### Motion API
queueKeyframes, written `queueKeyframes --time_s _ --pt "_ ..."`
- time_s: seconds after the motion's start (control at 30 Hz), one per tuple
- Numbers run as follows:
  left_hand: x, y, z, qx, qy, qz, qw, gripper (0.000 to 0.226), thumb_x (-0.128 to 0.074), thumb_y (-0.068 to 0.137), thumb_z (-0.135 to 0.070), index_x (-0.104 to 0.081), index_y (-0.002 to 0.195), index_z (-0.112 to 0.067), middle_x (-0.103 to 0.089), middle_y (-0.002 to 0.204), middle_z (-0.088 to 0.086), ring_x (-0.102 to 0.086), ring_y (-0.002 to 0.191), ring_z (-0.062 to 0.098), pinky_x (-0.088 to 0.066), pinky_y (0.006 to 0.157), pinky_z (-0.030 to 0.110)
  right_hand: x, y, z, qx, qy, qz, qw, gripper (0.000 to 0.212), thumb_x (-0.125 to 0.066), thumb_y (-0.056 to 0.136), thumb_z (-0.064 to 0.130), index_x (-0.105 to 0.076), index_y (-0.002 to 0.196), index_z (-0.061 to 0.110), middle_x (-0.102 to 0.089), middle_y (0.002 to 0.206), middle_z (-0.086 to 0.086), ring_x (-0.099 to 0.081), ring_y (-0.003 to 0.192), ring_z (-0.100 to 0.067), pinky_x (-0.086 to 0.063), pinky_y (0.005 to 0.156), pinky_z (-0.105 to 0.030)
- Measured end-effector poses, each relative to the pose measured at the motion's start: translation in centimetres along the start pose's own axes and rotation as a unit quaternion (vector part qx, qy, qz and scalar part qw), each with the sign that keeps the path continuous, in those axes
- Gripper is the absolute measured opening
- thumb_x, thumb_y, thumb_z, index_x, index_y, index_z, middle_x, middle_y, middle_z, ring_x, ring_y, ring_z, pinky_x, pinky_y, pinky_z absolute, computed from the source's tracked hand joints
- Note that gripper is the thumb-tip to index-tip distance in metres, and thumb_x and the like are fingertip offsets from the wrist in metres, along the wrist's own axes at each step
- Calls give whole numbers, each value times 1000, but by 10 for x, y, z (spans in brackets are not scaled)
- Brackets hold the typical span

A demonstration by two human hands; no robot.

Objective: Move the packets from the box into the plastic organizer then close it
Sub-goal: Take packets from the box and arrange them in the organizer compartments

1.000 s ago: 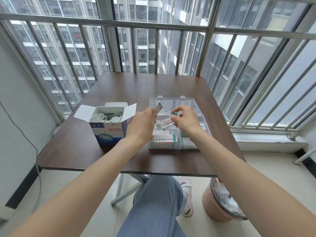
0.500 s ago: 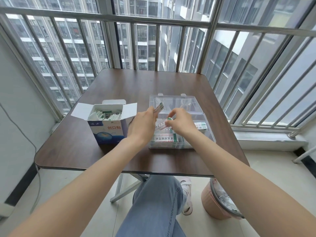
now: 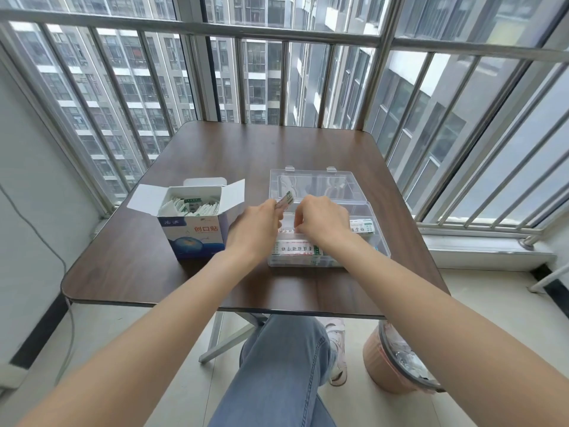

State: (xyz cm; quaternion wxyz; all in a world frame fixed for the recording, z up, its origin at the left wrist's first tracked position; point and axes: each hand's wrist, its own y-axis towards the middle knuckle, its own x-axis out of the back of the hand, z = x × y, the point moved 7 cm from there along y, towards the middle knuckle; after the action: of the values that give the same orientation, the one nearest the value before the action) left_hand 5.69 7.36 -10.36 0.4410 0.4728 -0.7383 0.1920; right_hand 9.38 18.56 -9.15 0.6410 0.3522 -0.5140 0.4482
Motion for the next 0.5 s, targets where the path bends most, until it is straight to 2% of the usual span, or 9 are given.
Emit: queueKeyframes --time_s 0.1,0.17,0.27,0.37,0.43,0.5 --pt "4 -3 -1 -4 -44 -6 999 27 -38 100 -32 -59 90 -19 -71 88 -3 -63 87 21 -49 77 35 -1 2 2 14 -2 3 1000 20 -58 84 4 -67 93 20 -67 106 -5 -61 102 -27 -40 72 -31" --pt "4 -5 1 8 -87 -2 996 25 -42 99 -31 -59 84 -21 -68 79 -5 -63 82 18 -44 72 30 -1 2 3 22 -1 9 1000 22 -56 84 3 -68 90 20 -67 105 -5 -61 101 -28 -40 72 -31" --pt "4 -7 4 28 -128 0 991 24 -42 100 -27 -59 86 -19 -63 75 -5 -58 74 13 -34 64 24 -1 1 5 34 0 18 999 18 -58 84 9 -71 92 18 -68 100 -5 -62 96 -27 -41 70 -31" --pt "2 -7 7 47 -163 13 985 26 -36 100 -22 -59 90 -17 -62 77 -3 -50 62 9 -32 60 26 -7 2 4 48 16 59 997 16 -59 88 20 -73 95 17 -69 94 -4 -59 84 -22 -42 68 -30" --pt "0 -7 8 47 -185 25 981 28 -33 100 -21 -60 91 -17 -60 75 -3 -46 58 6 -34 61 27 -5 1 0 55 61 75 994 19 -58 89 21 -73 96 12 -71 95 -6 -62 81 -20 -48 70 -31" --pt "-1 -6 6 34 -194 36 980 29 -34 101 -22 -60 91 -18 -58 72 -7 -47 59 5 -36 61 27 8 -1 -4 57 184 66 979 19 -58 90 14 -69 104 8 -70 101 -7 -60 69 -12 -50 64 -21"
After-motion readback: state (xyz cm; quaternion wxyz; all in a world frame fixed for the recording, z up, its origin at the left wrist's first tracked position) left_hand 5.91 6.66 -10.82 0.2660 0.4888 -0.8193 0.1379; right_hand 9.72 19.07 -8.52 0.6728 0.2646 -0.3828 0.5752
